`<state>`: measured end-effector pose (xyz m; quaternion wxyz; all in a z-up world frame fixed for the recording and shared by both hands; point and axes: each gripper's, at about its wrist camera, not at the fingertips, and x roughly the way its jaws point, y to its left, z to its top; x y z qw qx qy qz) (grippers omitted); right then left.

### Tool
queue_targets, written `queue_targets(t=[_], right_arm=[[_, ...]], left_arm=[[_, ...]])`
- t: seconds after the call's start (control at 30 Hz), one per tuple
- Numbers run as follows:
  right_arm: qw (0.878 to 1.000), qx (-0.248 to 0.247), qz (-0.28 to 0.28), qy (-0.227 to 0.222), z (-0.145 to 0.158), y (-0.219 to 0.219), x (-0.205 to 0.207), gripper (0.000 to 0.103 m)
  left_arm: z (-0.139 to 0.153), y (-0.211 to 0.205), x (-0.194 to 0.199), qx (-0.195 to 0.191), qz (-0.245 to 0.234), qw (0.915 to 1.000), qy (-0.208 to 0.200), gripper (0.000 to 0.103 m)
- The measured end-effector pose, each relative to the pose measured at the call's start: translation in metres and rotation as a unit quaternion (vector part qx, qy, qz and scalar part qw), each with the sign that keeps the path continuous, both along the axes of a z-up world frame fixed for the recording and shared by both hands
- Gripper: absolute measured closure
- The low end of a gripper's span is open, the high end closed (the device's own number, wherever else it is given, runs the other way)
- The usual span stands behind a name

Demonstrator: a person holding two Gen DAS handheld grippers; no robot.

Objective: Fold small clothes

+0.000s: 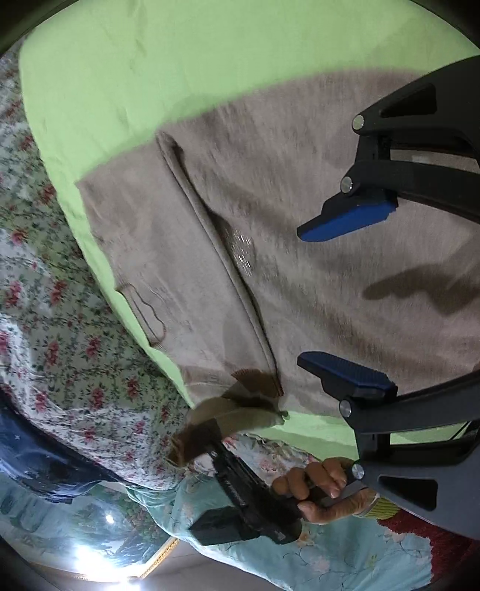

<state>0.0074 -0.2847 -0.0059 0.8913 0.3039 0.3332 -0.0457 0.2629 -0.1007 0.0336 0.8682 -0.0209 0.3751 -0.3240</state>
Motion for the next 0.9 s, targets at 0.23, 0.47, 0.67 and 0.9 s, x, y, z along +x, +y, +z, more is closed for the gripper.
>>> queue_targets(t=[0.23, 0.47, 0.67, 0.9], right_arm=[[0.999, 0.001, -0.052, 0.002, 0.004, -0.031, -0.03, 0.04], [0.999, 0.001, -0.045, 0.0, 0.006, -0.033, -0.026, 0.04], [1.0, -0.015, -0.007, -0.013, 0.009, -0.026, 0.009, 0.04], [0.999, -0.043, 0.033, 0.003, 0.004, -0.035, 0.082, 0.04]], left_arm=[[-0.06, -0.091, 0.009, 0.028, -0.038, 0.9982, 0.037, 0.093], [-0.098, -0.099, 0.005, 0.067, -0.036, 0.9942, 0.075, 0.059], [-0.073, -0.029, -0.034, 0.062, 0.005, 0.9976, 0.03, 0.038], [-0.072, 0.086, -0.029, 0.096, 0.145, 0.9846, 0.023, 0.038]])
